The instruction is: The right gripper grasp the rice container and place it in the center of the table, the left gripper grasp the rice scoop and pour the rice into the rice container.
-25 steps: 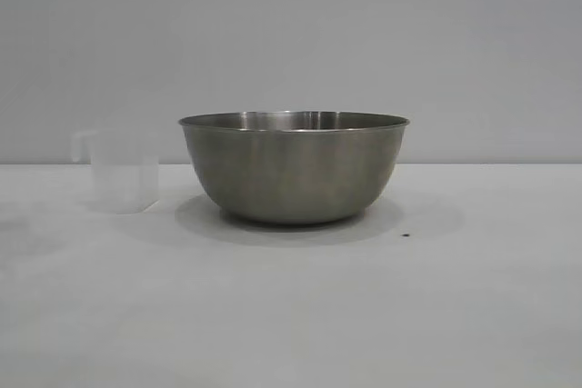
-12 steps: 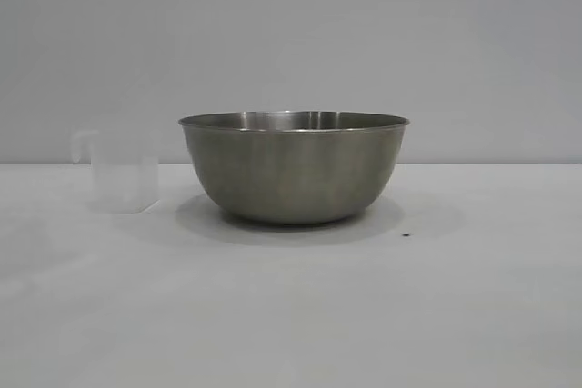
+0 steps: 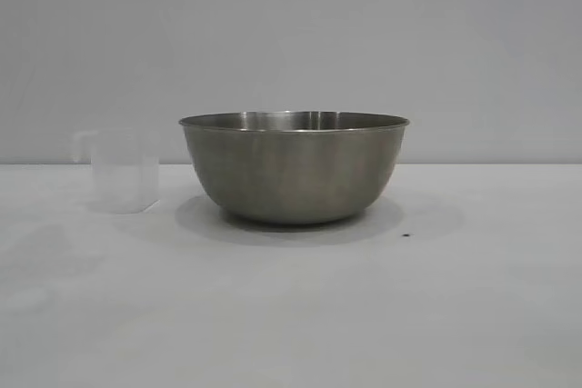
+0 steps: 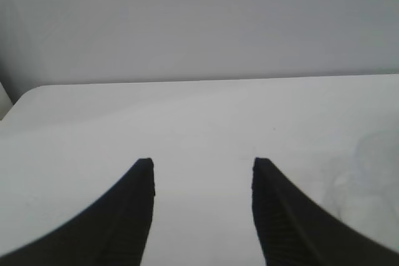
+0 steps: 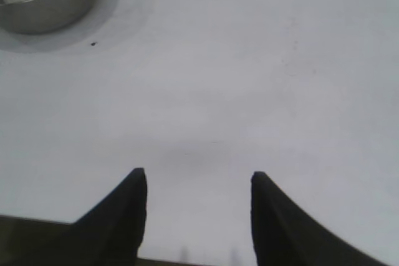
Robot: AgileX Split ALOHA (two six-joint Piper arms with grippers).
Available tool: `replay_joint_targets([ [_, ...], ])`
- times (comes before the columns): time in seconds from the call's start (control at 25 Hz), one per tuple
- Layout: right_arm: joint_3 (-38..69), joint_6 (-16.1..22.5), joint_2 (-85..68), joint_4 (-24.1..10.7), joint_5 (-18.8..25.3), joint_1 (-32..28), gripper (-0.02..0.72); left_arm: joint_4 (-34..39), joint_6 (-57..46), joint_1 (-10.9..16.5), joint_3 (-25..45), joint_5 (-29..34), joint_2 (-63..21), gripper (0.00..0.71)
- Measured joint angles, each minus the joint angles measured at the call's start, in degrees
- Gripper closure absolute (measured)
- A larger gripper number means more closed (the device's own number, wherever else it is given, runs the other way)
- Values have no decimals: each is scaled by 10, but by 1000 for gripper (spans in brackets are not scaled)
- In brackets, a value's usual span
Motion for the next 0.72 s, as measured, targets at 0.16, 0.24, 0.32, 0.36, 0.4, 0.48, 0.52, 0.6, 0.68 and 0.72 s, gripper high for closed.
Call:
replay_joint_targets([
  [0.16, 0, 0, 0, 0, 0, 0, 376, 3, 0, 0, 0, 61, -48, 363],
  [0.24, 0, 0, 0, 0, 0, 0, 376, 10, 0, 0, 0, 83, -70, 363],
  [0.32, 0, 0, 0, 0, 0, 0, 376, 12, 0, 0, 0, 107, -95, 363],
  [0.36, 0, 0, 0, 0, 0, 0, 376, 12, -1, 0, 0, 118, -106, 363],
  [0.4, 0, 0, 0, 0, 0, 0, 376, 12, -2, 0, 0, 132, -119, 363],
  [0.48, 0, 0, 0, 0, 0, 0, 376, 13, -2, 0, 1, 161, -143, 363],
  [0.52, 0, 0, 0, 0, 0, 0, 376, 13, -3, 0, 1, 177, -158, 363],
  [0.6, 0, 0, 0, 0, 0, 0, 376, 13, -3, 0, 1, 206, -189, 363],
  [0.68, 0, 0, 0, 0, 0, 0, 376, 13, -3, 0, 1, 232, -220, 363],
  [0.72, 0, 0, 0, 0, 0, 0, 376, 13, -4, 0, 1, 246, -237, 363],
])
